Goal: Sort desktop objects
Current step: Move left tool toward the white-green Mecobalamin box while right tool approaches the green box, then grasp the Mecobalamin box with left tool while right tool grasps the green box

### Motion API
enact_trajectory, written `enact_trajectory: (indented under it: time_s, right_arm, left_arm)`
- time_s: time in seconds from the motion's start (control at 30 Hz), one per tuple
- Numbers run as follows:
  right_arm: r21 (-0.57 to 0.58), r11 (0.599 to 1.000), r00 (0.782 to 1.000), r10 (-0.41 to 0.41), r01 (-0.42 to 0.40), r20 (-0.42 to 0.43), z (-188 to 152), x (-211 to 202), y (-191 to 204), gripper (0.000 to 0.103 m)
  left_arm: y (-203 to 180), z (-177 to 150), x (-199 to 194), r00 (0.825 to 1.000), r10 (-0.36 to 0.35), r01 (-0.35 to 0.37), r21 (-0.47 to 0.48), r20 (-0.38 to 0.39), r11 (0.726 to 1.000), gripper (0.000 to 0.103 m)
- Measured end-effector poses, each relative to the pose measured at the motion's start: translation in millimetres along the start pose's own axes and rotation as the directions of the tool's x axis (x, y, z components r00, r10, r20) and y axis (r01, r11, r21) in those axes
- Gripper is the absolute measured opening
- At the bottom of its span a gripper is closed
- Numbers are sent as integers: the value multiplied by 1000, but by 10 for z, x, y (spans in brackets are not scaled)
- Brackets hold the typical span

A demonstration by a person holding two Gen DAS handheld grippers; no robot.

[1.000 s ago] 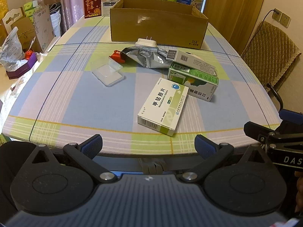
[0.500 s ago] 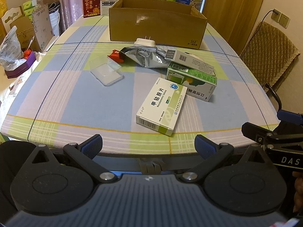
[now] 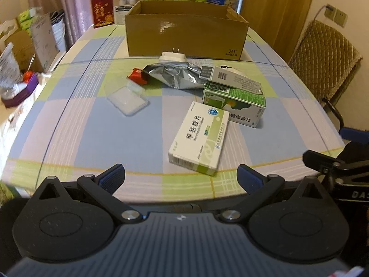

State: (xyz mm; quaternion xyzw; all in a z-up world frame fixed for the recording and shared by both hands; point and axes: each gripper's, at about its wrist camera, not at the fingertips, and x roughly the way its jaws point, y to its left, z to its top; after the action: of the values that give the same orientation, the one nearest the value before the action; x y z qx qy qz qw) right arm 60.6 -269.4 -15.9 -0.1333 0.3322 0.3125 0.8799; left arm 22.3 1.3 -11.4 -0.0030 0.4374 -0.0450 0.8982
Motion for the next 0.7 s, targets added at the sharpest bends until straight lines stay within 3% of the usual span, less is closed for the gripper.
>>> enact_trajectory:
  time_s: [0.37,0.7]
  right_arm:
    - [-138,988,998,69,-69,-10,277,271,-140,101]
    - [-241,956,985,148,-165,-87,429,721,-220,101]
  left_arm:
    - [-66,278,384,997,-64,72,156,-52,985,98]
    - [-146,400,809,986,-101,129,225,-131,966,92]
